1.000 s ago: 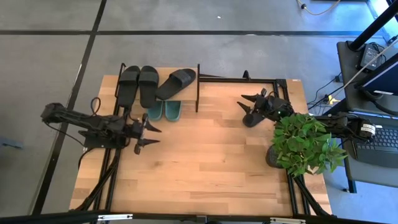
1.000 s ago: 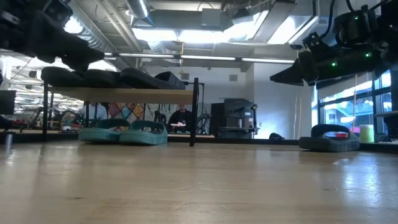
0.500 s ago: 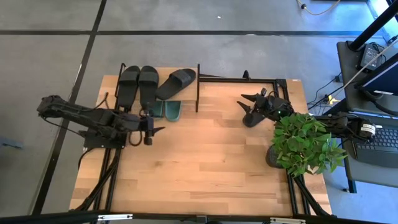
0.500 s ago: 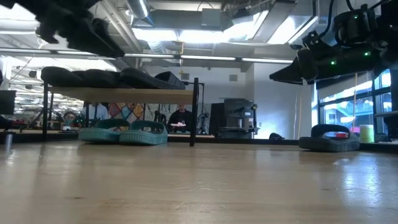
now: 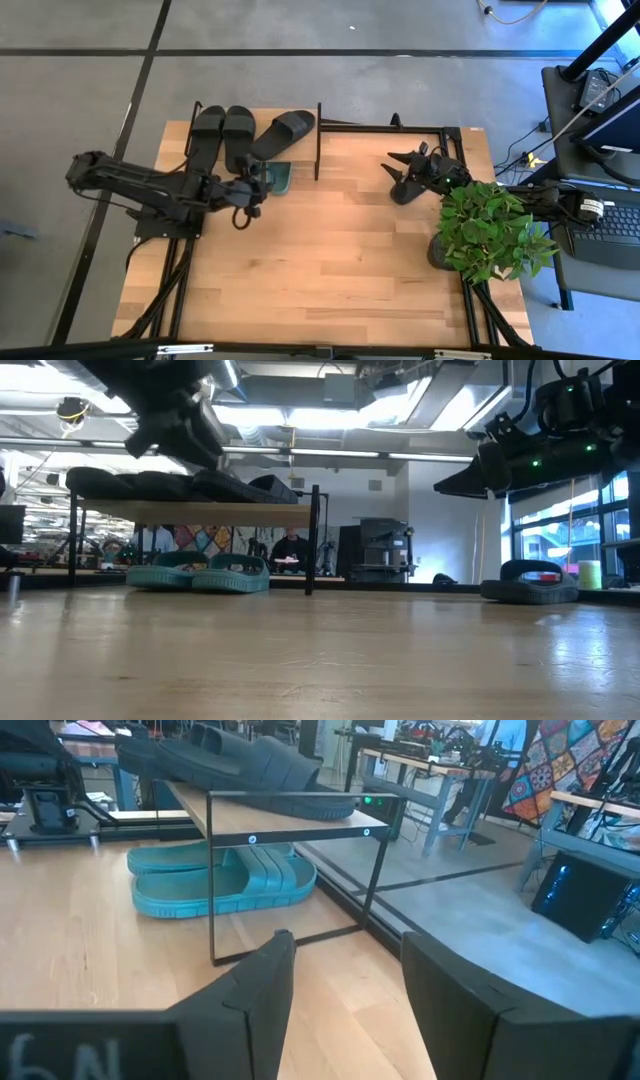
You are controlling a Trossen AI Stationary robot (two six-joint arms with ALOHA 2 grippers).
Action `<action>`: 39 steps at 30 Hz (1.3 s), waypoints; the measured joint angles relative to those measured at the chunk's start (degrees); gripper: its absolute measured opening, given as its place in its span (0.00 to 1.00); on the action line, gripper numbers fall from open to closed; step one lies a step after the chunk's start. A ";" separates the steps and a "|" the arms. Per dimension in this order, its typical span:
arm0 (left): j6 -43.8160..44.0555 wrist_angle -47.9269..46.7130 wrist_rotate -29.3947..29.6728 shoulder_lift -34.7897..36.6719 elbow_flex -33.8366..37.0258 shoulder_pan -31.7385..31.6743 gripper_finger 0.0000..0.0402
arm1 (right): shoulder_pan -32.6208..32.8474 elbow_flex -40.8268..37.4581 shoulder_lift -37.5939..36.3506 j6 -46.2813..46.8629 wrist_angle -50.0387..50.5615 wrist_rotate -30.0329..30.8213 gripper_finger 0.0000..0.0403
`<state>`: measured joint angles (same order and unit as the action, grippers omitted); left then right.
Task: Pick and place slides into the shelf
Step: Put the black slipper on the shelf
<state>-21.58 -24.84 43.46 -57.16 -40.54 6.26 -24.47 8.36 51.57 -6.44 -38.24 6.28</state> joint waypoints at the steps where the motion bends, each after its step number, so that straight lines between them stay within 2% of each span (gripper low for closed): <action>1: -0.02 -0.37 0.02 -0.55 -0.11 -0.78 0.51 | 0.00 0.00 0.00 0.00 0.02 0.02 0.46; 9: -1.49 -1.36 0.09 -4.06 -0.12 -6.40 0.51 | 0.00 0.00 0.00 0.01 0.02 0.06 0.46; 13: -5.42 -0.71 0.00 -5.38 -0.34 -6.62 0.51 | 0.00 0.00 0.00 0.09 0.08 0.06 0.46; 19: -6.05 -0.77 1.00 -5.54 -1.96 -6.62 0.51 | 0.02 0.00 0.02 0.13 0.55 0.09 0.46; 23: -6.13 -2.02 4.14 -5.52 -2.09 -6.66 0.51 | 0.01 0.00 0.02 0.12 0.54 0.09 0.46; 39: -8.99 -3.89 5.47 -5.52 -2.09 -7.49 0.51 | 0.01 0.00 0.02 -0.01 0.74 0.13 0.46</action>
<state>-30.57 -28.73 48.93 -62.67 -42.63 -1.24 -24.45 8.36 51.59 -6.45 -37.50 6.42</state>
